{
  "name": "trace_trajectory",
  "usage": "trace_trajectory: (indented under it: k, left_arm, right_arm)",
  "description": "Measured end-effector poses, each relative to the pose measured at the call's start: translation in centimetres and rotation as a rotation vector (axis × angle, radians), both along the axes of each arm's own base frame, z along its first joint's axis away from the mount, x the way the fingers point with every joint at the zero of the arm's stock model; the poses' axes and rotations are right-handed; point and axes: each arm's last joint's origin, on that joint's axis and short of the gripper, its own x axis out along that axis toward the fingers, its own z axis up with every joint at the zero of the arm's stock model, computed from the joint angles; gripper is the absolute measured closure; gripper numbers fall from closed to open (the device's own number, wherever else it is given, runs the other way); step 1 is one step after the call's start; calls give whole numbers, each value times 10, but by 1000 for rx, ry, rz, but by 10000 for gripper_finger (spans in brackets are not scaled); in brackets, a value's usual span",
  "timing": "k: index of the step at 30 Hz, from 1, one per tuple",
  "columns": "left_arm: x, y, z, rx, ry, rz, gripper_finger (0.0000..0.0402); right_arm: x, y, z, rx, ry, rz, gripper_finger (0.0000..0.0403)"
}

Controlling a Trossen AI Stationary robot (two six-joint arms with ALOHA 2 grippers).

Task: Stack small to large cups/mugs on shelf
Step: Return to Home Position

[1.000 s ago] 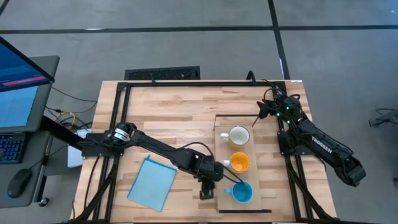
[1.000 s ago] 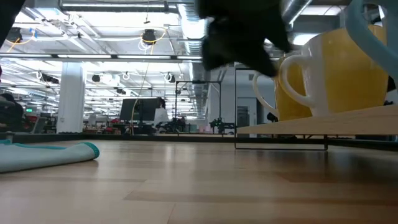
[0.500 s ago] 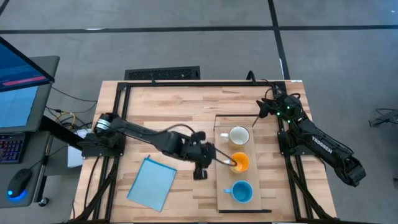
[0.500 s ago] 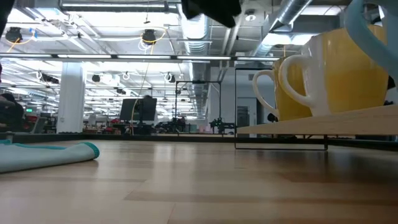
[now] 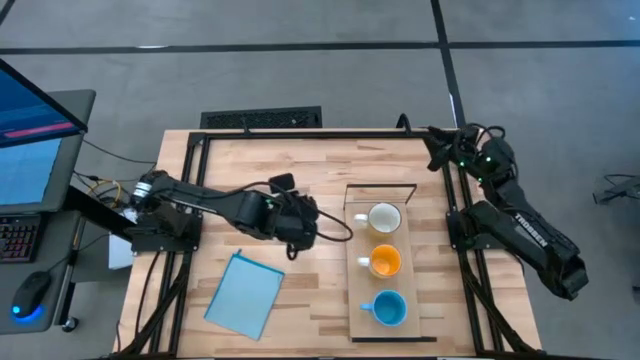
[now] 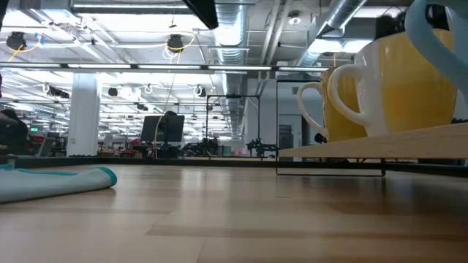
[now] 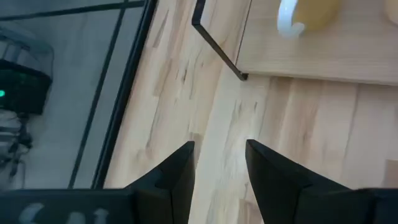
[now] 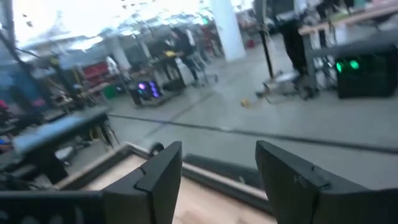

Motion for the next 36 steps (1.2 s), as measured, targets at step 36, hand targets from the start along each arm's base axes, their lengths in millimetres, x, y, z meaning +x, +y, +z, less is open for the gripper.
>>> trace_trajectory:
  k: [36]
  left_arm:
    - [-214,142,-78,-227,-978,-233,267]
  right_arm:
    - [-16,37,25,-258,22,217,177]
